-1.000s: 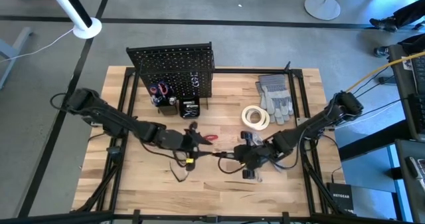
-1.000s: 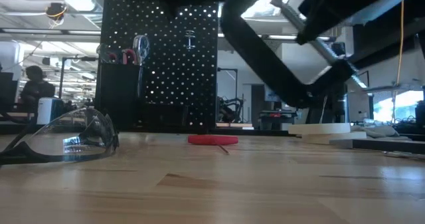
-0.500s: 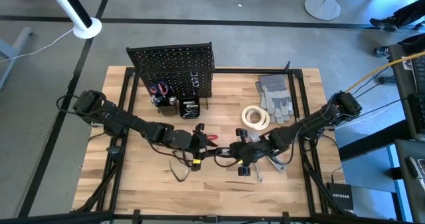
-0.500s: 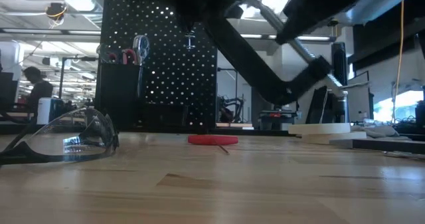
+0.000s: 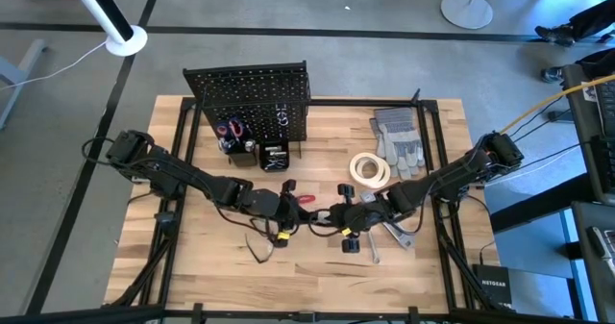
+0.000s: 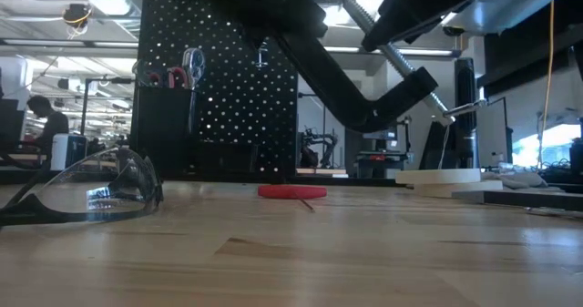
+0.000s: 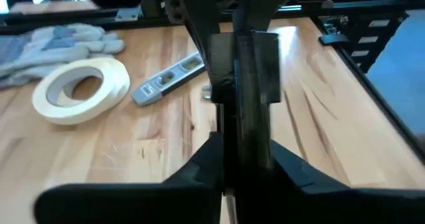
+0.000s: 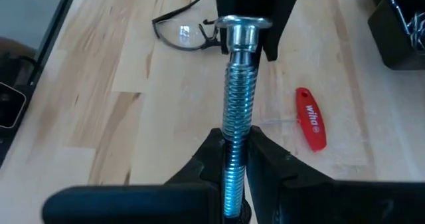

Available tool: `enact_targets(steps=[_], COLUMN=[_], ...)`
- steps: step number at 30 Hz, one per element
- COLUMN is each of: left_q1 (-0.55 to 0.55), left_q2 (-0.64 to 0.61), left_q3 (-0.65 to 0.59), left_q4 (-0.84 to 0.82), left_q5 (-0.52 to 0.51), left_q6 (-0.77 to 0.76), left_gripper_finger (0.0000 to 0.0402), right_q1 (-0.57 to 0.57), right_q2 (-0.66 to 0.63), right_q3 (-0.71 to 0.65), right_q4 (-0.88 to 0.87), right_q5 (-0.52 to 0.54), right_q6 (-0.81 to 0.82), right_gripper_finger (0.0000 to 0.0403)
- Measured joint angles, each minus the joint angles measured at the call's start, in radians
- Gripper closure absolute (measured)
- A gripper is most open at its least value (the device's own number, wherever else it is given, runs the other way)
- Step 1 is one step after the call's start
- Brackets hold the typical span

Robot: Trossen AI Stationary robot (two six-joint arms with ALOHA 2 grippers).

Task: Hang tools onto peg board
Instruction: Put the C-clamp on the peg board

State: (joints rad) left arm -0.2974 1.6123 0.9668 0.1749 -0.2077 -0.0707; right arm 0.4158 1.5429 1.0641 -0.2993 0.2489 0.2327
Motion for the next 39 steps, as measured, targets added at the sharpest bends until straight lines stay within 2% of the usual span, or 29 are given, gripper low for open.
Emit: enact_targets(steps=[3, 9, 15, 19, 24, 27, 30, 36, 39], left_q1=[0.0, -0.013, -0.04, -0.057, -0.063, -0.055, -0.042, -0.028, -0.029], left_q2=[0.0, -0.007, -0.097, -0.183, -0.313, -0.379, -0.44, -0.506, -0.512], left_q3=[0.0, -0.002, -0.003, -0.003, -0.001, -0.001, 0.01, 0.095, 0.163], left_q4=[0.0, -0.014, -0.038, -0.085, -0.076, -0.068, -0.063, -0.05, -0.054], left_q5=[-0.014, -0.089, -0.127, -0.139, -0.147, -0.147, -0.148, -0.152, -0.172], left_q6=[0.008, 0.005, 0.004, 0.014, 0.059, 0.084, 0.104, 0.16, 0.229], left_gripper_finger=[0.0351, 0.0351, 0.0351, 0.0351, 0.0351, 0.0351, 0.0351, 0.0351, 0.0351], right_q1=[-0.013, -0.013, 0.008, 0.066, 0.155, 0.18, 0.189, 0.186, 0.186], right_q2=[0.0, -0.008, -0.117, -0.171, -0.18, -0.177, -0.175, -0.165, -0.154], right_q3=[0.0, 0.001, 0.001, 0.001, -0.048, -0.115, -0.181, -0.317, -0.36], right_q4=[-0.003, 0.006, -0.069, -0.105, -0.098, -0.015, 0.088, 0.393, 0.478], right_q5=[-0.005, 0.0, -0.025, 0.052, 0.214, 0.284, 0.294, 0.321, 0.342], right_q6=[0.001, -0.005, 0.04, 0.048, 0.075, 0.132, 0.184, 0.24, 0.235], right_gripper_finger=[0.0359, 0.0292, 0.0254, 0.0249, 0.0248, 0.0247, 0.0247, 0.0247, 0.0246])
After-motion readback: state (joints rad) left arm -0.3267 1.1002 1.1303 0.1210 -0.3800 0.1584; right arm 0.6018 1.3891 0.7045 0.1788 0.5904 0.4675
